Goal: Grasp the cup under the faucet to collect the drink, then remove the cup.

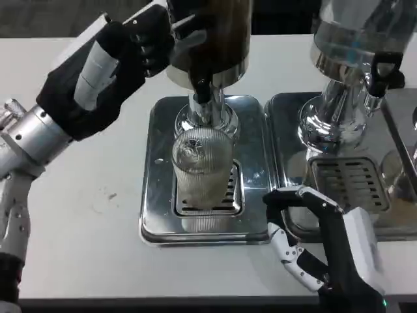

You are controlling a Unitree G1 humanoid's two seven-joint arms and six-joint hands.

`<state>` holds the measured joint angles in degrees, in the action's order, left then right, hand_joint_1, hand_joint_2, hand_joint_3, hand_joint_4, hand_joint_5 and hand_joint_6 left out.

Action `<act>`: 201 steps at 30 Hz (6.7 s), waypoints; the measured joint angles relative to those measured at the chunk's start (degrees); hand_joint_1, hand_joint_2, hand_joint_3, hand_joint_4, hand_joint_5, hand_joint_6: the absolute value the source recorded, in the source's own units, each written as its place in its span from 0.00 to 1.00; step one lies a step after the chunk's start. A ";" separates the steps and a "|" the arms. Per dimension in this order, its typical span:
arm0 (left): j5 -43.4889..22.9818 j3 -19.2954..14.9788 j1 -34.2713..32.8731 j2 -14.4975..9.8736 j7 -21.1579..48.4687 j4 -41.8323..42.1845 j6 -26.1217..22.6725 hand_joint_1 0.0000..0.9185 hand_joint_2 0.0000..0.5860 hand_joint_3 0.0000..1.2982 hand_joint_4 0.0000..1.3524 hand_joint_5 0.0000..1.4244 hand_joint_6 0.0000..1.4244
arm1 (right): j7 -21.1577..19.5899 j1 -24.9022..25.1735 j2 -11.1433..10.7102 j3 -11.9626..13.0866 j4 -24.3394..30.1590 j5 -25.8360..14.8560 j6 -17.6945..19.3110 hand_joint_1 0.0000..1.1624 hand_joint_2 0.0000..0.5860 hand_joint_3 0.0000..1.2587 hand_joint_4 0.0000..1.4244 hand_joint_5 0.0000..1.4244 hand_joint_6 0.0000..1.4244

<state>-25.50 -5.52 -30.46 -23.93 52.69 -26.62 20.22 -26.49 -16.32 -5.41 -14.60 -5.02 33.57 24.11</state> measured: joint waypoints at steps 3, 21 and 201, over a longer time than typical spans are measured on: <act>1.61 0.06 -0.41 0.34 0.41 -1.62 0.10 0.00 0.08 0.08 0.00 0.05 0.04 | -0.14 -0.02 0.05 -0.04 -0.01 0.01 0.01 0.50 0.75 0.47 0.40 0.30 0.20; 6.06 0.17 -1.17 0.93 3.20 -9.32 1.36 0.00 0.08 0.07 0.00 0.05 0.05 | -0.17 -0.09 -0.15 -0.12 -0.01 -0.09 0.37 0.49 0.74 0.48 0.40 0.30 0.19; 9.53 3.73 -4.13 -2.07 -0.97 -13.13 20.32 0.00 0.08 0.15 0.08 0.12 0.08 | 24.70 14.52 6.08 1.60 -9.51 -21.68 -2.95 0.50 0.43 0.00 0.01 0.00 0.01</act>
<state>-15.97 -1.79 -34.59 -26.00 51.72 -39.74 40.54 -1.79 -1.81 0.67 -13.00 -14.52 11.89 21.16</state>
